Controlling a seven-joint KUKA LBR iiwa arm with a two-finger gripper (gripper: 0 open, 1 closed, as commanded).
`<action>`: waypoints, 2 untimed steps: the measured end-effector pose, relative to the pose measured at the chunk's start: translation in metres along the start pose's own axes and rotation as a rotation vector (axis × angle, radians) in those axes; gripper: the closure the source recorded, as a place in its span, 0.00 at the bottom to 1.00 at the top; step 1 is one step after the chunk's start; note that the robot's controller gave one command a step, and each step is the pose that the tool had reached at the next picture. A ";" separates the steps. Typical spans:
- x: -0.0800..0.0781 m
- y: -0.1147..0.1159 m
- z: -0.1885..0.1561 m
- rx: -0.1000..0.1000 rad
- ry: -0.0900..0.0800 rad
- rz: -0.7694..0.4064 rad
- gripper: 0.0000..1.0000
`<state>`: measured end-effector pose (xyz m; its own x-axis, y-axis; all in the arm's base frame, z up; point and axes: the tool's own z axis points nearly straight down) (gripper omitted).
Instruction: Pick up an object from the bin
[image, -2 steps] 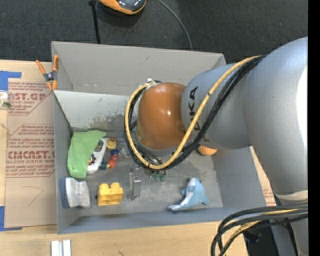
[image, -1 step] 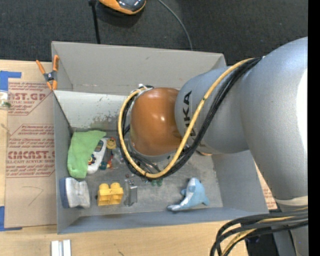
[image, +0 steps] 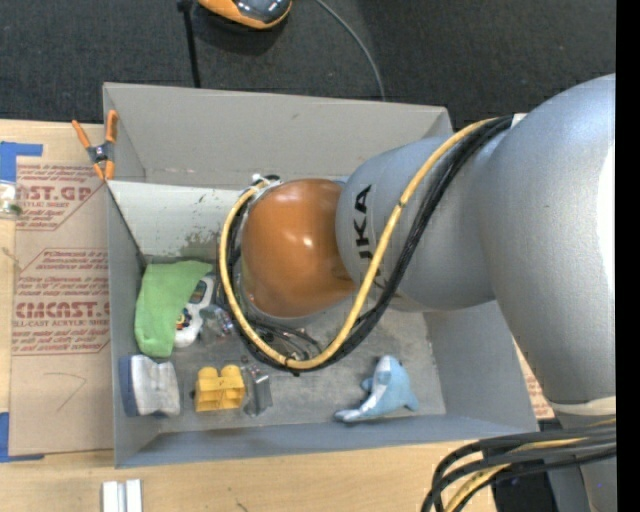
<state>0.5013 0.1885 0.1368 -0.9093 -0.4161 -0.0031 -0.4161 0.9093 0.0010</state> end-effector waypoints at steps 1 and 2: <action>0.013 0.000 0.063 -0.001 -0.002 0.067 0.00; 0.019 0.001 0.066 -0.001 -0.007 -0.106 1.00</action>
Offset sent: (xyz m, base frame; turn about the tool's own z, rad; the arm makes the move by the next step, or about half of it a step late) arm -0.0191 -0.0086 -0.0668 -0.1064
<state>0.4837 0.1813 0.0709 -0.8603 -0.5096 -0.0099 -0.5097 0.8604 0.0011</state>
